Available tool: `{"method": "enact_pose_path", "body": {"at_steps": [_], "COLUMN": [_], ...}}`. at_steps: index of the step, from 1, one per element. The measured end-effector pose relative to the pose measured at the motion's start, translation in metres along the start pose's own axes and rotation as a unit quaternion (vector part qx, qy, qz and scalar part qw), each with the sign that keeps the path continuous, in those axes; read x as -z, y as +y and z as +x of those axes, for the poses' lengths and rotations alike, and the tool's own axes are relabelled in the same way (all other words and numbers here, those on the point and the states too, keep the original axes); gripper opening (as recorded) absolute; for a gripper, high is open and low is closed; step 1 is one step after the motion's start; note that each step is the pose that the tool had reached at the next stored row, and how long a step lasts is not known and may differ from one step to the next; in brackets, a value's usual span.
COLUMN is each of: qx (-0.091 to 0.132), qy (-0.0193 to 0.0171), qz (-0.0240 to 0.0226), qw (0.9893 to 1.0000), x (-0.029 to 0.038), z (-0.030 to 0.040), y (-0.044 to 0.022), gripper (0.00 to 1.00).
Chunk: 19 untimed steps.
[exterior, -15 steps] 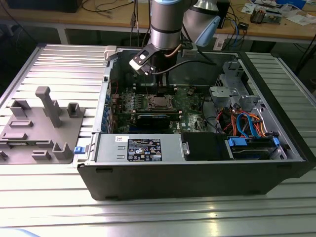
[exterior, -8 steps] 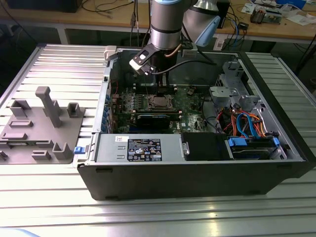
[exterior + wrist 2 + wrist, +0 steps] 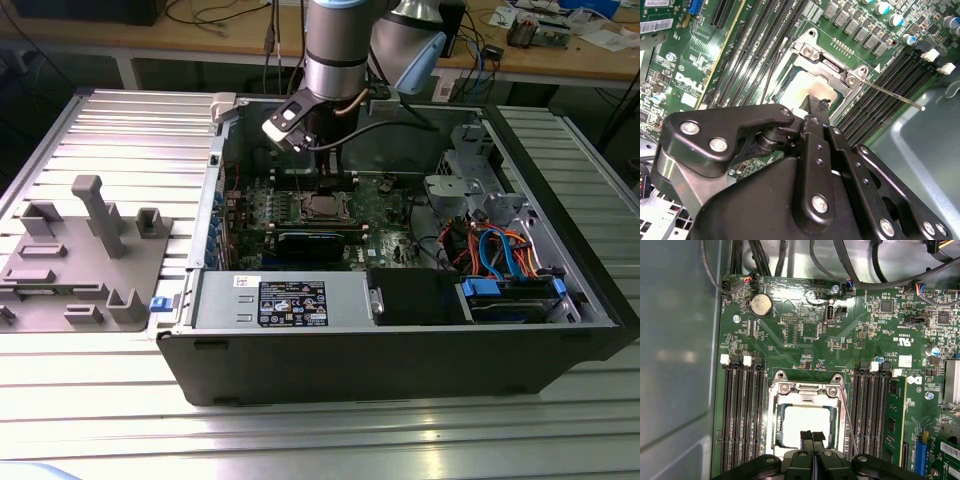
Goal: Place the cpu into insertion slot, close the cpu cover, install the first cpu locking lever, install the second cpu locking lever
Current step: 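Install the first cpu locking lever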
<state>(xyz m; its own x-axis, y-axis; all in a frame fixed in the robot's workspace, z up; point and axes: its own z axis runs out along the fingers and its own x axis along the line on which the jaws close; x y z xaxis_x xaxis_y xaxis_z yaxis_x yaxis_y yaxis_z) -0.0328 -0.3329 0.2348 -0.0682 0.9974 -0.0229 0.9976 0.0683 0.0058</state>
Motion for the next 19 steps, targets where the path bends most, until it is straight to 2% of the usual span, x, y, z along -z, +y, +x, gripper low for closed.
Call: {"method": "enact_pose_path", "body": {"at_steps": [5, 8, 19], "qx": [0.012, 0.031, 0.058], "qy": [0.0002, 0.0007, 0.0013], "qz": [-0.0003, -0.0008, -0.0014], "qw": [0.9999, 0.9995, 0.9983], "x": [0.0027, 0.0058, 0.0114], "z": [0.0000, -0.0001, -0.0003], "y": [0.0001, 0.0000, 0.0001], "gripper": [0.11, 0.11, 0.11]}}
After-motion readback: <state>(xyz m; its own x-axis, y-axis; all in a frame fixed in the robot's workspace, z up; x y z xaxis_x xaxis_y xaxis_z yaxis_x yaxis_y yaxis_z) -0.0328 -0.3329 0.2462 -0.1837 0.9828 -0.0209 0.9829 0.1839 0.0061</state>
